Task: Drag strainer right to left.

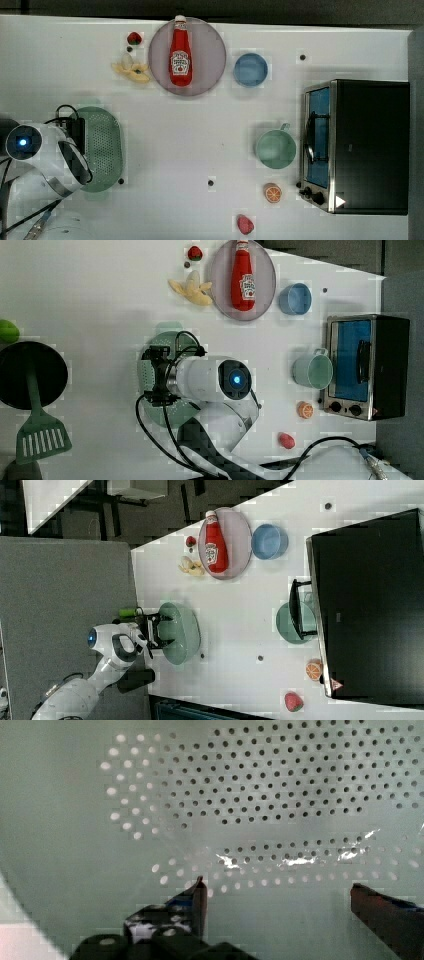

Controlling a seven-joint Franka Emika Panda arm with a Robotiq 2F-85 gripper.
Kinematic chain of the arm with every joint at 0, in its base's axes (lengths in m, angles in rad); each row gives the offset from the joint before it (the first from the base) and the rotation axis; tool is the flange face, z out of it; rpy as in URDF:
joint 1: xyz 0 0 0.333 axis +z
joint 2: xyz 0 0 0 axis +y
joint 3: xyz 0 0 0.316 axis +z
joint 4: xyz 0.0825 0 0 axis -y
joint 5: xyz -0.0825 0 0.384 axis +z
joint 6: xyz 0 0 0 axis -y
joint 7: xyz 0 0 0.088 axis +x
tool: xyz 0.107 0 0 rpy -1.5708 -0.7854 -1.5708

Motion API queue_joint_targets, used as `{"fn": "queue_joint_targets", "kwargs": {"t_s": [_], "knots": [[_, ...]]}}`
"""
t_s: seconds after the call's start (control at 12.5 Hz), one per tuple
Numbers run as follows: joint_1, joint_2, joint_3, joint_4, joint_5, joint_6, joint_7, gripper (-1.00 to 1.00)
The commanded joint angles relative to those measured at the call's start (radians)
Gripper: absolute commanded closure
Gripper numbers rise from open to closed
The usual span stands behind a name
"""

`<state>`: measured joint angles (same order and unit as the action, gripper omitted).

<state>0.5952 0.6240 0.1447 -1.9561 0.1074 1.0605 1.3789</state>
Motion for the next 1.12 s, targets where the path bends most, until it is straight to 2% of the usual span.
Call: {"fn": "queue_joint_targets", "kwargs": {"t_s": [0.08, 0.32, 0.8, 0.96, 1.12], "knots": [[-0.007, -0.081, -0.016, -0.003, 0.014, -0.110, -0.044, -1.00], [-0.014, -0.250, -0.068, -0.002, 0.013, -0.355, -0.148, -1.00], [-0.053, -0.667, -0.283, -0.002, 0.004, -0.747, -0.592, -1.00], [-0.070, -0.791, -0.376, -0.002, -0.039, -0.849, -0.754, -1.00], [-0.089, -0.895, -0.467, -0.002, -0.138, -0.929, -0.947, -1.00]]}}
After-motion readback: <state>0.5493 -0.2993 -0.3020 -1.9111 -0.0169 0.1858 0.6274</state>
